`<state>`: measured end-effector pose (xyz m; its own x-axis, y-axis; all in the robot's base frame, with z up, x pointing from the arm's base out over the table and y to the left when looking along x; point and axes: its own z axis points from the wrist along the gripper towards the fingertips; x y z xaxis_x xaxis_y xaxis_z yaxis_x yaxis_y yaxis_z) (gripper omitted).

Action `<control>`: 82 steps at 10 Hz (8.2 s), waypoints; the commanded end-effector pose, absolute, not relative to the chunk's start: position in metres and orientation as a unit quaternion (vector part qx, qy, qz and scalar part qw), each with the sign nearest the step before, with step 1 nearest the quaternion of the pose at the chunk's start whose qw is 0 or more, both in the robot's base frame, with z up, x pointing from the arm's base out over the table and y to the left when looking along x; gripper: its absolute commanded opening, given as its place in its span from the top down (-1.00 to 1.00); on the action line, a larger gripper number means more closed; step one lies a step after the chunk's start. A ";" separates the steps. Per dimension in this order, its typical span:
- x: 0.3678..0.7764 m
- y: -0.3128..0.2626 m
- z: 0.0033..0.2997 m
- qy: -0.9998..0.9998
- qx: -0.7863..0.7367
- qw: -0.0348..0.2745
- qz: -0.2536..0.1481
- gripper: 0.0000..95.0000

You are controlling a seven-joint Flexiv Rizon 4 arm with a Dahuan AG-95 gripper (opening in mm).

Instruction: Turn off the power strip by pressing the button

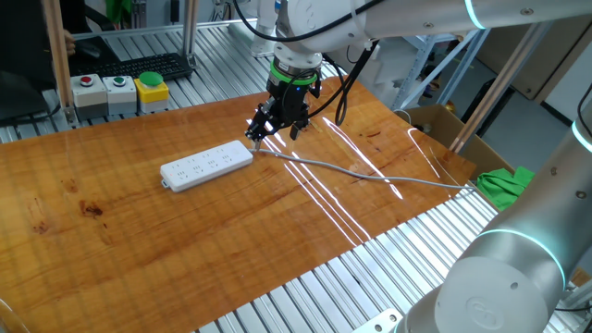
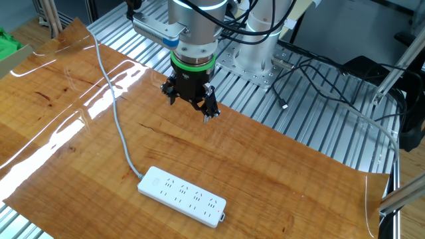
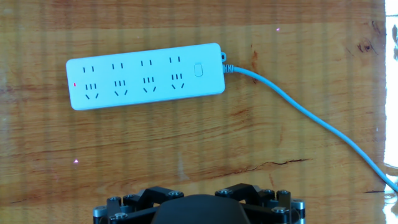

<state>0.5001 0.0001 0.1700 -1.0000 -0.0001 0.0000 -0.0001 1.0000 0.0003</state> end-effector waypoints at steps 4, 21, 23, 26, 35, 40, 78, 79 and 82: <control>0.497 0.001 0.167 -0.998 -0.059 -0.003 -0.030 1.00; 0.550 0.006 0.124 -0.999 -0.038 -0.013 -0.006 0.20; 0.566 0.002 0.119 -0.999 -0.042 -0.016 -0.005 0.20; 0.584 -0.002 0.115 -0.999 -0.047 -0.013 -0.007 0.20; 0.625 -0.018 0.086 -0.999 -0.035 -0.019 -0.016 0.20; 0.637 -0.024 0.080 -0.999 -0.036 -0.022 -0.019 0.20; 0.645 -0.025 0.052 -0.999 -0.053 0.012 -0.004 -0.20; 0.645 -0.026 0.049 -0.999 -0.052 0.013 -0.004 -0.20; 0.641 -0.030 0.039 -0.999 -0.049 0.012 -0.004 -0.20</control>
